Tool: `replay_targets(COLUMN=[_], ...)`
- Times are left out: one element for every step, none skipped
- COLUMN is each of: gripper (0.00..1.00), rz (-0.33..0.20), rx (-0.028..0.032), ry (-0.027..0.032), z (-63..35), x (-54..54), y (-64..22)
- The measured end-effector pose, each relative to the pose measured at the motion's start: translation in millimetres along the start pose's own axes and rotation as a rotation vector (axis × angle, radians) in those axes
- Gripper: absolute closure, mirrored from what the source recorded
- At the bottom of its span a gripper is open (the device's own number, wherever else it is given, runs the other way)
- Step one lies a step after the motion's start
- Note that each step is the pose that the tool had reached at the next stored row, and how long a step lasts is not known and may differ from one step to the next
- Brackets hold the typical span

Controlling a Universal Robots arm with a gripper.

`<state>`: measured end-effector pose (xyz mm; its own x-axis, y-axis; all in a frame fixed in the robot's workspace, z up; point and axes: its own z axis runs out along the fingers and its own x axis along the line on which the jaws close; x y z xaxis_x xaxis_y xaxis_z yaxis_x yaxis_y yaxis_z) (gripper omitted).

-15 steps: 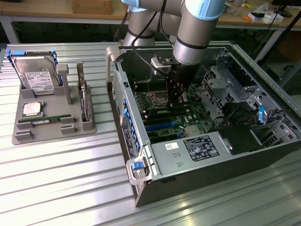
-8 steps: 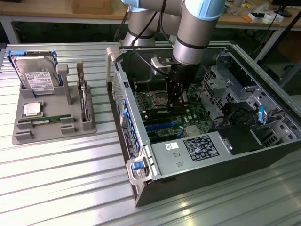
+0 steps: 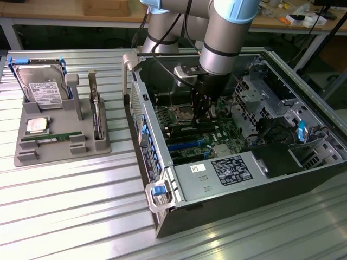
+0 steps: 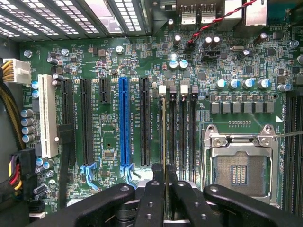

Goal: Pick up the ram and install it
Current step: 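Insert the ram into the slot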

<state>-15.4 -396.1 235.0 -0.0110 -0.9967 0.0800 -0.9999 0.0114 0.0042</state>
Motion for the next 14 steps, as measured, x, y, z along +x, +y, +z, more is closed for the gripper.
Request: replay_targets(gripper=[0.87,0.87,0.87,0.87,0.87,0.87,0.87,0.87,0.87,0.87,0.87,0.87,0.87,0.87], rz=[0.000,-0.007,-0.013,-0.015,-0.019,-0.020,-0.020,-0.020,-0.020,-0.020,-0.020,-0.020,-0.020,-0.020], rx=[0.0000,0.0006,0.0011,0.0013,0.0016,0.0016,0.0016,0.0017,0.0017,0.0017,0.0017,0.0017,0.0021,0.0026], ry=[0.0000,0.0001,0.0000,0.0001,0.0001,0.0001,0.0001,0.0001,0.0001,0.0001,0.0001,0.0001,0.0001,0.0001], z=[0.0,0.0,0.0,0.0,0.0,0.0,0.0,0.0,0.0,0.0,0.0,0.0,0.0,0.0], x=[0.0,0.0,0.0,0.0,0.0,0.0,0.0,0.0,0.0,0.0,0.0,0.0,0.0,0.0], y=[0.0,0.0,0.0,0.0,0.0,0.0,0.0,0.0,0.0,0.0,0.0,0.0,0.0,0.0])
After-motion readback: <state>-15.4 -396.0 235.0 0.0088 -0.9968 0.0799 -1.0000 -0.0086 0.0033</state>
